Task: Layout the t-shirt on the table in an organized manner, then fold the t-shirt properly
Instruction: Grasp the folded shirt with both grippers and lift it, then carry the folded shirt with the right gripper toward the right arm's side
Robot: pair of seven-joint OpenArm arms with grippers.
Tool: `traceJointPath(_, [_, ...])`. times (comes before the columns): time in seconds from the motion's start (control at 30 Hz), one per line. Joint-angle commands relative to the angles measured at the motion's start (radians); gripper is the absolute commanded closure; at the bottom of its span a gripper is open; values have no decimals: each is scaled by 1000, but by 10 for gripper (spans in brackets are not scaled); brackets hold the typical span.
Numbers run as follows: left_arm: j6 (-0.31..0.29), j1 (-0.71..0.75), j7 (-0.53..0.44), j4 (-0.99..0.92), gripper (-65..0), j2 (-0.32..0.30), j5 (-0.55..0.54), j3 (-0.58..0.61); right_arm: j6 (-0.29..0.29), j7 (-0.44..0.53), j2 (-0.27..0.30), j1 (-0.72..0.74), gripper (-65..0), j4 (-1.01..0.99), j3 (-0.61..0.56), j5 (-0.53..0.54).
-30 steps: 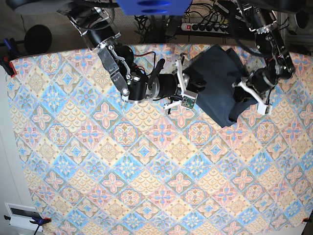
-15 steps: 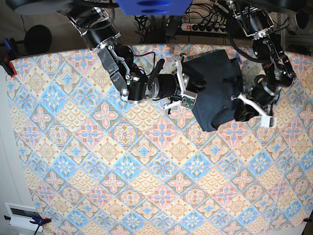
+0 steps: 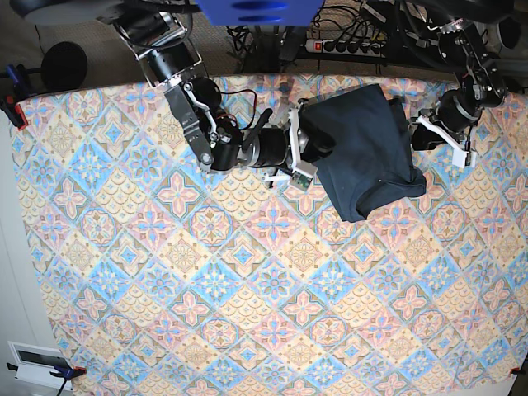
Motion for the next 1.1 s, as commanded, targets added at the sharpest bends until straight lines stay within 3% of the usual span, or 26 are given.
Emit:
traceJointPath(0.0, [-3, -5, -9, -9, -100, -12, -8, 24, 2, 24, -8, 18, -63, 12, 27, 20])
traceJointPath(0.17, [-3, -31, -10, -30, -100, 1, 101, 205, 2, 13, -6, 17, -63, 12, 163, 20])
traceJointPath(0.3, [-3, -40, -10, -29, -100, 49, 147, 262, 2, 1, 17, 7, -63, 21, 271, 21])
traceJointPath(0.43, [-1, -62, -10, -29, -100, 112, 180, 336, 2, -19, 72, 0, -63, 64, 390, 27])
traceJointPath(0.67, [-1, -109, -10, -30, -100, 232, 249, 423, 2, -65, 75, -82, -63, 154, 518, 27])
traceJointPath(0.77, [-1, -118, -6, -21, -100, 265, 255, 434, 2, -91, 75, -99, -63, 200, 539, 27])
traceJointPath(0.9, [-1, -109, -9, 60, -100, 255, 252, 419, 2, -104, 75, -131, -63, 288, 538, 29])
traceJointPath(1.07, [-1, -65, -4, 169, -100, 213, 221, 271, 2, -104, 75, -178, -21, 381, 490, 29])
